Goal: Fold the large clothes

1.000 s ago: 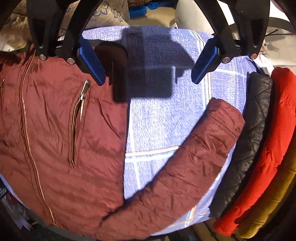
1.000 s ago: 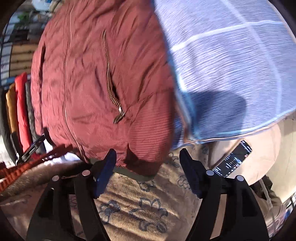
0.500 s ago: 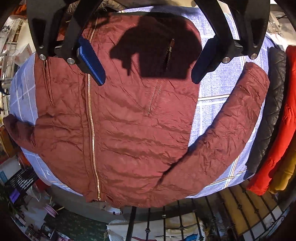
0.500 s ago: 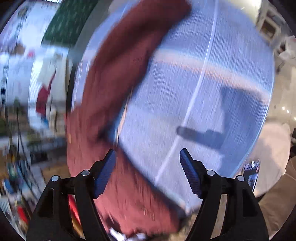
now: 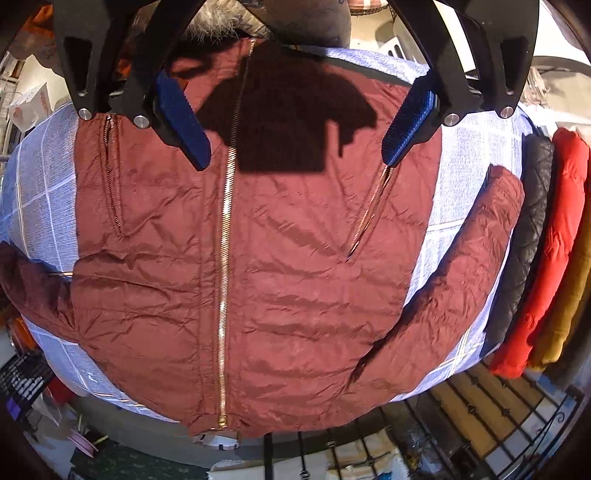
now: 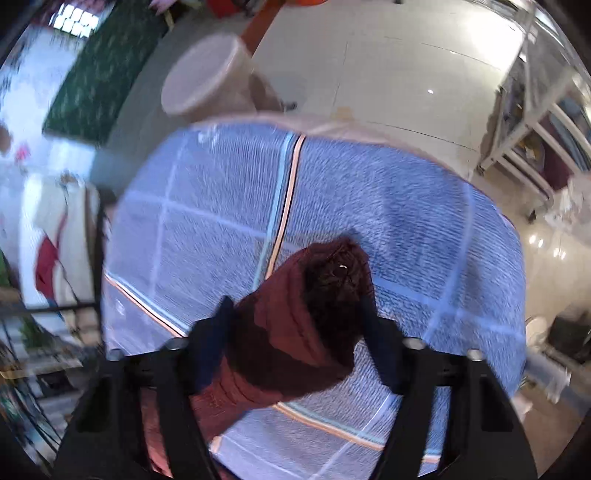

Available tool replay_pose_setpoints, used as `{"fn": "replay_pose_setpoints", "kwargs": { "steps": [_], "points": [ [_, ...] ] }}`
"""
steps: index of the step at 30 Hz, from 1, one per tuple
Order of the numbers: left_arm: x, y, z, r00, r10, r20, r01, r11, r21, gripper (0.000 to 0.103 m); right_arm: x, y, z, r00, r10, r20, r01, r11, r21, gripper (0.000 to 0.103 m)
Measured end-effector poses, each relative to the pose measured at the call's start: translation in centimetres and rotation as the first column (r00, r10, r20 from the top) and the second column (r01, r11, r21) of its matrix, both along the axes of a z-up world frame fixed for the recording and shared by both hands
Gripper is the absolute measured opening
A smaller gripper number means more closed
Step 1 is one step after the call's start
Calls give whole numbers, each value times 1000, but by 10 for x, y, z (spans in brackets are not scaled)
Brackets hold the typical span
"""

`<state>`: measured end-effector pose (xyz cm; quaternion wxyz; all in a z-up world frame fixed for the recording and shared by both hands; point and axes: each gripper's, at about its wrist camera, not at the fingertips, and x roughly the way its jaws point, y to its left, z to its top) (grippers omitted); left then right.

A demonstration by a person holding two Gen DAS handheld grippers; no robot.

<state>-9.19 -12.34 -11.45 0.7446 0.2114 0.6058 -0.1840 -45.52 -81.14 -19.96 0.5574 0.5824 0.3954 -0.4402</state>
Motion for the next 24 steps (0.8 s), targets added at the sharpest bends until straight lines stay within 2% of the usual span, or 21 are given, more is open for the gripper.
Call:
{"fn": "replay_pose_setpoints", "kwargs": {
  "steps": [1,2,4,5,6,8,9,10,11,12,13,15,16,17,19,21,23,24],
  "points": [
    [-1,-8,2,1000,-17,10,17,1000,-1,92,6,2,3,1000,27,16,-27,1000,3,22],
    [-2,-17,5,999,-40,22,40,999,-5,92,15,4,13,997,66,39,-66,998,-9,16],
    [-2,-34,8,996,-85,42,85,996,-5,92,28,4,40,988,143,53,-140,988,-66,14],
    [-2,-43,9,992,-111,53,111,994,-7,92,35,4,63,980,191,58,-183,976,-120,12],
    [-1,-50,11,989,-133,61,134,991,-11,92,45,2,104,963,255,87,-231,946,-226,11],
    [2,-68,16,981,-177,82,180,984,-18,92,50,2,166,932,320,168,-241,897,-370,9],
    [2,-75,19,978,-187,93,191,981,-29,92,48,4,212,891,374,257,-225,856,-465,9],
    [4,-81,24,976,-194,101,199,979,-46,92,49,10,238,851,423,310,-225,829,-513,7],
    [5,-86,27,975,-196,105,204,977,-65,92,50,22,261,814,487,317,-249,785,-567,4],
    [6,-89,29,975,-196,103,205,976,-80,92,52,32,273,799,526,290,-275,750,-602,4],
    [6,-90,29,976,-197,95,206,974,-93,92,54,49,279,785,574,232,-318,695,-645,4],
    [2,-94,23,976,-208,66,214,971,-106,92,51,67,264,776,607,174,-383,671,-635,4],
    [-1,-94,19,975,-215,50,219,970,-106,92,43,71,241,797,584,153,-402,703,-587,4],
    [-4,-95,14,974,-221,37,224,969,-102,92,31,72,209,834,537,128,-410,758,-507,5],
    [-9,-94,5,972,-234,17,234,968,-91,92,4,74,145,887,462,15,-431,838,-334,6],
    [-11,-93,-4,971,-240,-2,240,968,-76,92,-21,84,88,897,429,-106,-441,878,-186,8],
    [-10,-89,-9,972,-234,-11,233,970,-61,92,-51,101,34,891,418,-175,-430,902,-37,8],
    [-9,-87,-11,973,-229,-16,228,972,-57,92,-63,107,20,894,409,-185,-415,910,10,8]
  ]
}}
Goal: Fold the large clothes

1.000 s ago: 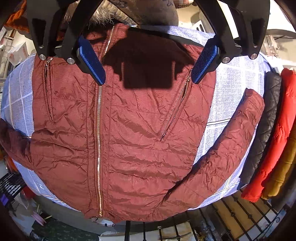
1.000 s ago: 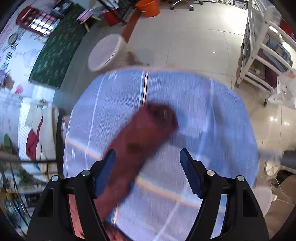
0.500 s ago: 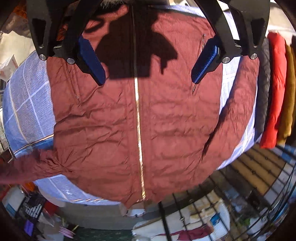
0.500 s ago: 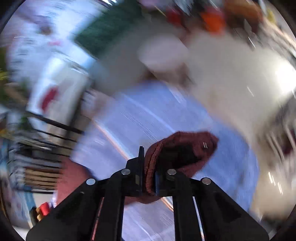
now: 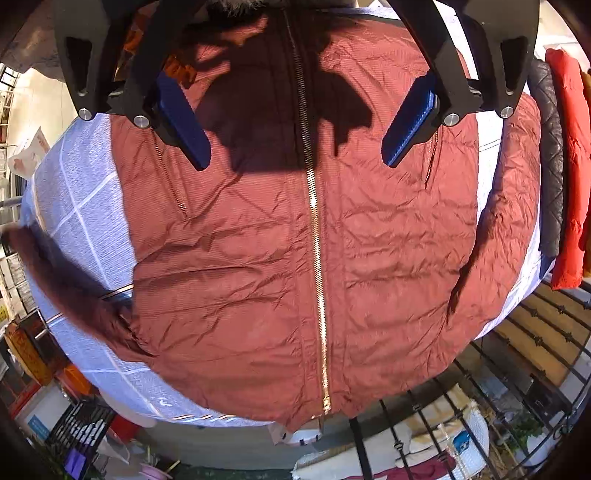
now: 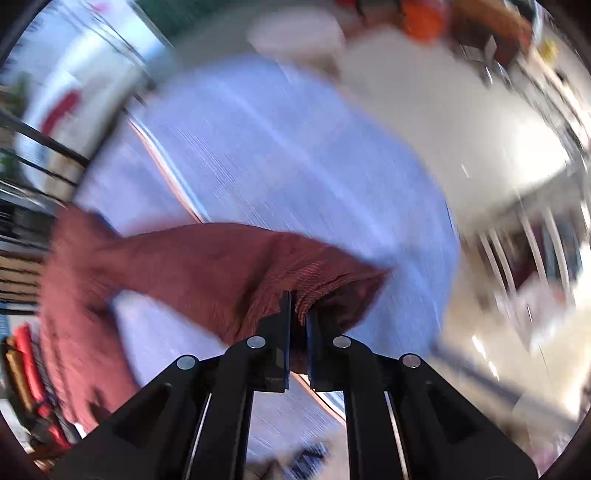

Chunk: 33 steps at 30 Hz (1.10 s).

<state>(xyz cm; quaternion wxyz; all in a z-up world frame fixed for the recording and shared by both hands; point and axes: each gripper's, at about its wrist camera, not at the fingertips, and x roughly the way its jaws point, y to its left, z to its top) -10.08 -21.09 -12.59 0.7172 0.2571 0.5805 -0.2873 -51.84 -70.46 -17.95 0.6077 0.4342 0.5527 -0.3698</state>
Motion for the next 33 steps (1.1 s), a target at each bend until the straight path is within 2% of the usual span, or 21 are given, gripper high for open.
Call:
{"fn": "replay_pose_setpoints", "kwargs": {
  "steps": [1,3,5,6,8,9,10,11,12,14,17,19,23,25,26,27,28,29,30,32,33],
  "points": [
    [2,1,-2,1000,4,-5,-4,1000,5,92,-13,7,-15,1000,-22,-20,23,999,46,8],
    [6,1,-7,1000,7,-10,-6,1000,17,92,-28,14,-26,999,-32,-2,32,998,47,9],
    [8,-3,-10,1000,-9,-7,9,999,34,92,-33,18,-28,996,-42,-85,44,999,24,21],
    [9,-6,-9,1000,-19,-1,19,999,35,92,-30,17,-23,985,-48,-166,45,999,-19,26],
    [9,-13,-5,999,-39,19,38,999,27,92,-16,15,3,964,-66,-259,25,987,-159,27],
    [9,-15,-3,999,-44,24,43,999,20,92,-9,13,14,966,-64,-249,13,979,-202,31],
    [9,-18,-2,999,-45,26,45,999,12,92,5,10,27,981,-45,-187,-1,971,-239,37],
    [9,-21,-1,999,-48,25,47,999,5,92,27,6,44,998,5,-67,-23,963,-269,56],
    [9,-23,-2,998,-51,24,50,999,4,92,46,3,50,999,50,17,-44,962,-269,70],
    [7,-28,-3,998,-60,27,60,998,6,92,97,-3,47,978,142,155,-111,975,-194,70],
    [3,-31,0,997,-64,46,64,998,12,92,187,-3,26,917,250,310,-237,968,-80,70],
    [2,-28,3,996,-61,59,60,998,17,92,240,-1,5,890,318,327,-318,946,-57,70],
    [2,-10,5,998,-11,64,9,999,40,92,321,16,-45,848,453,275,-469,883,-8,70],
    [4,2,2,998,27,61,-30,998,59,92,353,48,-66,799,561,214,-577,816,15,70],
    [6,8,0,997,53,56,-56,996,67,92,366,59,-78,775,607,176,-620,784,29,70],
    [7,14,-2,996,74,50,-78,994,71,92,374,71,-87,745,655,128,-661,750,11,61],
    [9,20,-4,994,99,42,-102,992,75,92,376,76,-89,733,668,124,-673,739,-2,49],
    [11,25,-5,993,115,37,-118,990,78,92,377,81,-88,726,673,140,-680,734,-3,27],
    [13,30,-7,991,133,32,-136,987,81,92,378,86,-82,722,670,171,-681,732,7,15],
    [15,35,-10,988,154,25,-156,985,80,92,377,93,-66,695,692,193,-703,711,-18,8],
    [17,35,-11,987,159,23,-160,984,83,92,375,92,-47,693,704,154,-697,709,-102,7]
  ]
}}
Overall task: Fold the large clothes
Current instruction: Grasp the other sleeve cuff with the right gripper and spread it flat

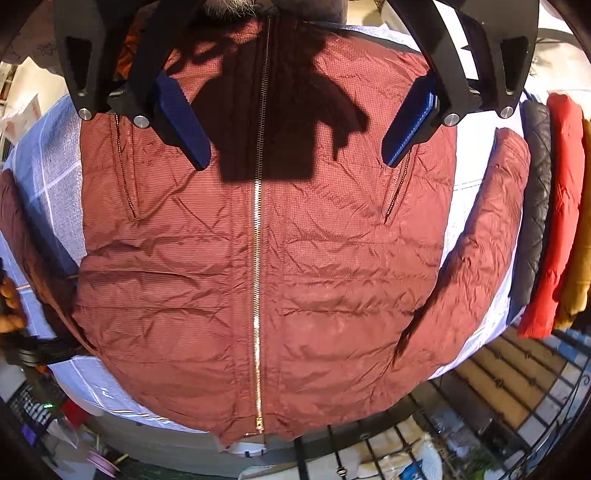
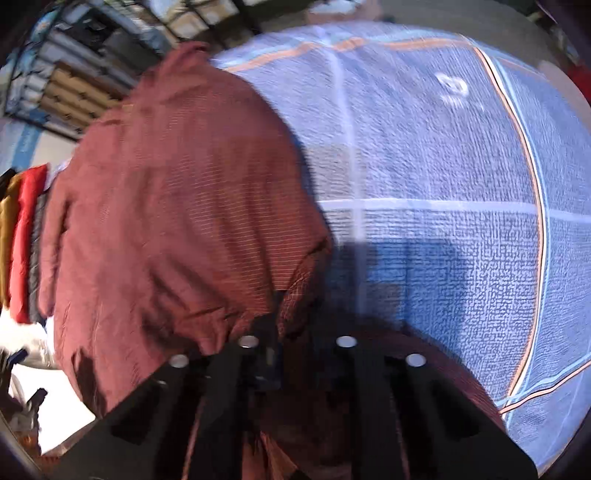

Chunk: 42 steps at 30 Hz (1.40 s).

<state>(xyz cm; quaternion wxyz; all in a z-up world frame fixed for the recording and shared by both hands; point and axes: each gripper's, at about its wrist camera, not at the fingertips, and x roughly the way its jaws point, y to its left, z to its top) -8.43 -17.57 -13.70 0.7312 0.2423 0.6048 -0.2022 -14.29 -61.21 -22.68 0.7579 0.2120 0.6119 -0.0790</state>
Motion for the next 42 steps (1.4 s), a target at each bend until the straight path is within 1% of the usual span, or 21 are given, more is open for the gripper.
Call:
{"fn": "replay_pose_setpoints", "kwargs": {
  "steps": [1,3,4,7,8,10,13,15,16,17,18,19,21,23,26,28,30,31,39,40,42],
  "points": [
    [1,-1,0,1000,1,3,-1,1000,1,92,-4,-8,19,998,-42,45,45,997,-67,7],
    [3,-4,0,1000,-6,12,6,1000,-10,92,-8,-28,47,977,-149,150,157,987,-46,6],
    [3,-7,1,1000,-11,15,11,1000,-15,92,-4,-29,52,973,-161,164,172,984,-56,6],
    [3,-19,0,999,-48,19,49,998,-28,92,18,-6,36,995,4,101,27,955,-295,9],
    [2,-25,2,997,-71,28,71,997,-28,92,27,-1,11,1000,17,12,-12,942,-335,17],
    [-1,-31,7,993,-108,57,110,993,-34,92,26,-8,-13,995,-46,-90,16,949,-316,38],
    [-3,-37,11,989,-128,78,133,990,-50,92,-3,-14,12,969,-246,25,243,932,-269,42],
    [-5,-36,7,990,-120,69,123,991,-50,94,-25,-3,40,948,-296,118,318,907,-275,44],
    [-5,-37,4,992,-114,58,117,992,-46,94,-38,6,53,936,-306,172,343,902,-261,49],
    [-5,-35,-2,994,-106,42,107,993,-39,94,-49,15,62,927,-308,212,355,904,-239,67],
    [-5,-38,-5,995,-98,27,99,995,-33,94,-58,29,67,921,-300,249,354,911,-210,72],
    [-4,-41,-6,996,-91,16,91,995,-31,94,-61,42,65,928,-274,252,326,926,-192,72],
    [-2,-43,-7,996,-87,5,87,995,-42,94,-60,65,43,962,-224,156,255,942,-220,72],
    [-3,-49,-4,994,-105,20,106,993,-45,94,-67,65,11,955,-288,66,295,926,-235,72],
    [-8,-55,1,989,-141,46,143,989,-45,94,-69,56,-43,938,-338,-77,320,930,-180,72],
    [-10,-57,1,987,-152,50,154,987,-40,94,-63,58,-47,950,-308,-47,291,931,-222,82],
    [-12,-57,0,987,-151,46,153,987,-39,94,-55,62,-48,951,-298,-82,265,923,-278,96],
    [-13,-56,-1,988,-147,42,149,988,-41,94,-52,61,-51,946,-308,-97,270,919,-288,98],
    [-22,-52,-3,989,-144,21,145,988,-50,94,-53,64,-48,928,-357,-108,334,924,-187,98],
    [-23,-52,-2,989,-147,27,148,988,-51,94,-56,64,-40,918,-384,-94,368,917,-152,97],
    [-25,-53,-1,988,-152,36,153,987,-54,94,-72,67,-12,883,-467,37,469,882,-53,95]
  ]
}}
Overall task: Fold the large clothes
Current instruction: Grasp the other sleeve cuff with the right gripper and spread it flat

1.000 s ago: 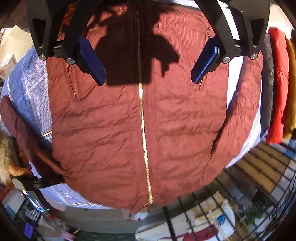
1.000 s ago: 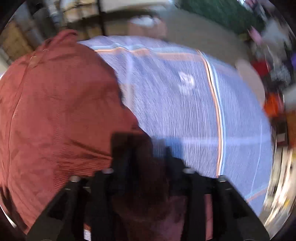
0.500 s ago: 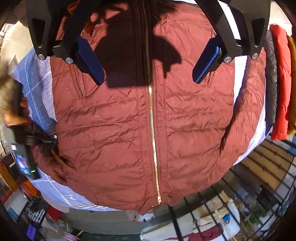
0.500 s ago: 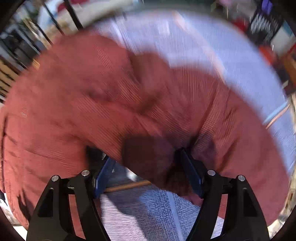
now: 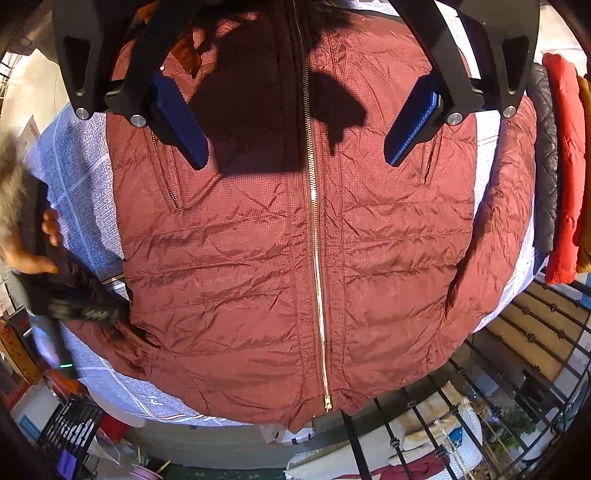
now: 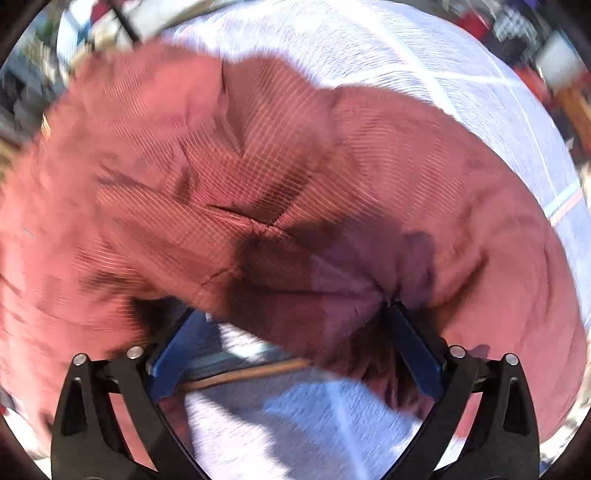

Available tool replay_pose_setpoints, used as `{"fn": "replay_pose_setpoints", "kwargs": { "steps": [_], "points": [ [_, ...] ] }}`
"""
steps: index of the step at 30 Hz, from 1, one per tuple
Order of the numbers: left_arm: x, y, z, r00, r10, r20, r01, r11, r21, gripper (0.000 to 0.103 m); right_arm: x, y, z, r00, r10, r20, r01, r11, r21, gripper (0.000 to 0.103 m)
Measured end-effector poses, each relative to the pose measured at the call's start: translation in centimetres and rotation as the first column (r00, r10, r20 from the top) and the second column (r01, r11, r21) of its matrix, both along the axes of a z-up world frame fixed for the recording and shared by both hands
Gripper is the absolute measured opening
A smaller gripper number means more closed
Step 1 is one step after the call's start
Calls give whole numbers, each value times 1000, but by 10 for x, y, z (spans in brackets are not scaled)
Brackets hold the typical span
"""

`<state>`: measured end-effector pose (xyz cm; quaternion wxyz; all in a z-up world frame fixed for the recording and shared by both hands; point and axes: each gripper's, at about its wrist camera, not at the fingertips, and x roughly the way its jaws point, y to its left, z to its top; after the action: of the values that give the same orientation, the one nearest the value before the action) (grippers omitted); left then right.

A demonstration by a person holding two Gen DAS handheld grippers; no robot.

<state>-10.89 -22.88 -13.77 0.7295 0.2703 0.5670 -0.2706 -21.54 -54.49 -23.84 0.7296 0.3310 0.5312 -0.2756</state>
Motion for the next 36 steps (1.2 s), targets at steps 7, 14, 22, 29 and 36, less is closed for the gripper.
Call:
{"fn": "replay_pose_setpoints", "kwargs": {
  "steps": [7,14,22,29,36],
  "points": [
    [-1,-5,0,1000,0,-5,0,1000,-18,94,-102,-1,33,927,-330,176,298,937,184,95],
    [-7,-14,-1,999,-47,-5,47,998,-29,94,-249,-31,-6,582,-809,79,739,567,364,86],
    [-9,-11,0,998,-55,-8,55,998,-29,94,-280,-33,-19,401,-913,72,831,396,390,62],
    [-4,1,1,1000,-15,-12,15,999,-33,94,-249,-44,-16,431,-899,80,854,435,285,33],
    [0,13,-4,999,21,-35,-23,999,-37,94,-263,-58,20,501,-855,135,828,519,213,17]
  ]
}}
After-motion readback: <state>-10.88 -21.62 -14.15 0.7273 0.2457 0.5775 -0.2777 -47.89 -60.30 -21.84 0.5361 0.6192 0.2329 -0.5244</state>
